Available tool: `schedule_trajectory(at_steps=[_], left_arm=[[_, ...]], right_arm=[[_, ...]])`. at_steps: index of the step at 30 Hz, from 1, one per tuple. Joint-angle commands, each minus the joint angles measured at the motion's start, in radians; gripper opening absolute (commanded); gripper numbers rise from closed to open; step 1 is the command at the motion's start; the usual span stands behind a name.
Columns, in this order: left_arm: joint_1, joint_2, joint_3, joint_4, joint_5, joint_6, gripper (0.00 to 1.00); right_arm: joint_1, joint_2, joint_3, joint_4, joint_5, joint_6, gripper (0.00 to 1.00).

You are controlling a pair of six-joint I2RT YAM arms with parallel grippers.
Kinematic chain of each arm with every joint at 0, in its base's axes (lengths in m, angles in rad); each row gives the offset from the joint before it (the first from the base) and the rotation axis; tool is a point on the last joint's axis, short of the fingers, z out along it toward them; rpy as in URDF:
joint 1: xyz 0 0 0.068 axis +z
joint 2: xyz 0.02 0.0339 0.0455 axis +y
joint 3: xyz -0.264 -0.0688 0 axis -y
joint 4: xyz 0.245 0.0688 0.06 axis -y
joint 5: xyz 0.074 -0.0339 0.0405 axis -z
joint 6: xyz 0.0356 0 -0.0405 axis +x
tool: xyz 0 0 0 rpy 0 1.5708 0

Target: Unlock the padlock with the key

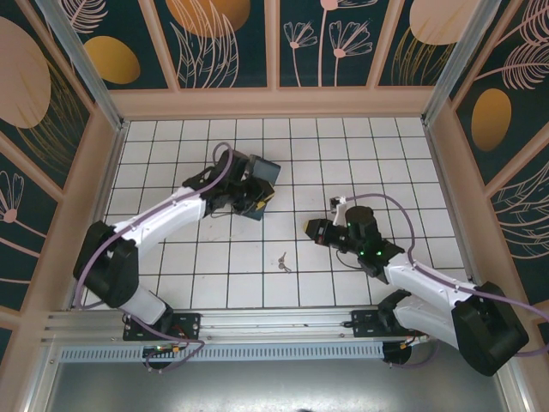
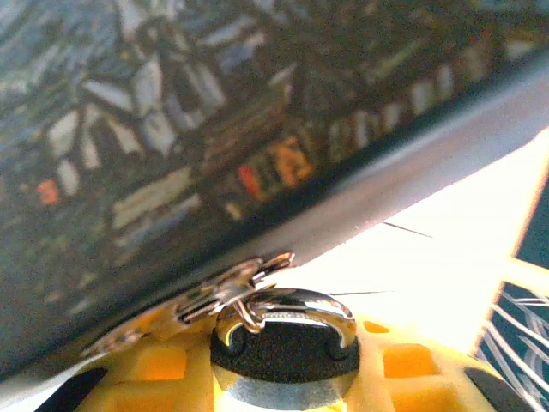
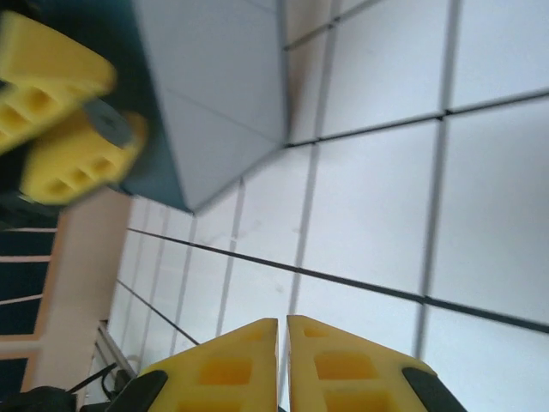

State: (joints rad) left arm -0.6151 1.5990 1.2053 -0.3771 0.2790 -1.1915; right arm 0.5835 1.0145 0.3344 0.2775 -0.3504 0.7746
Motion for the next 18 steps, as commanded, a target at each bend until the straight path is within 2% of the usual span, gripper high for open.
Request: schedule_trajectory(at_steps=[1,4,9,14,18], left_arm=[[0.005,0.049,0.17,-0.201,-0.117,0.239,0.28],[0.0,0.052,0.216,-0.294,-0.178,0.317,0.28],[-0.035,0.063,0.186,-0.397,-0.28,0.403,0.27],[-0.118,0.086,0.114,-0.358,-0.419,0.403,0.27],[-0.126,0.108,0.048,-0.266,-0.438,0.373,0.26]], right_arm=[[-0.031,-0.016,0.008,-0.057,-0.02,0.038,0.11],[-0.031,0.018,0.043,-0.057,-0.022,0.027,0.11],[-0.03,0.06,0.088,-0.04,-0.022,0.023,0.11],[-0.031,0.075,0.118,-0.034,-0.023,0.014,0.1],[-0.031,0.075,0.129,-0.062,-0.037,0.01,0.1]])
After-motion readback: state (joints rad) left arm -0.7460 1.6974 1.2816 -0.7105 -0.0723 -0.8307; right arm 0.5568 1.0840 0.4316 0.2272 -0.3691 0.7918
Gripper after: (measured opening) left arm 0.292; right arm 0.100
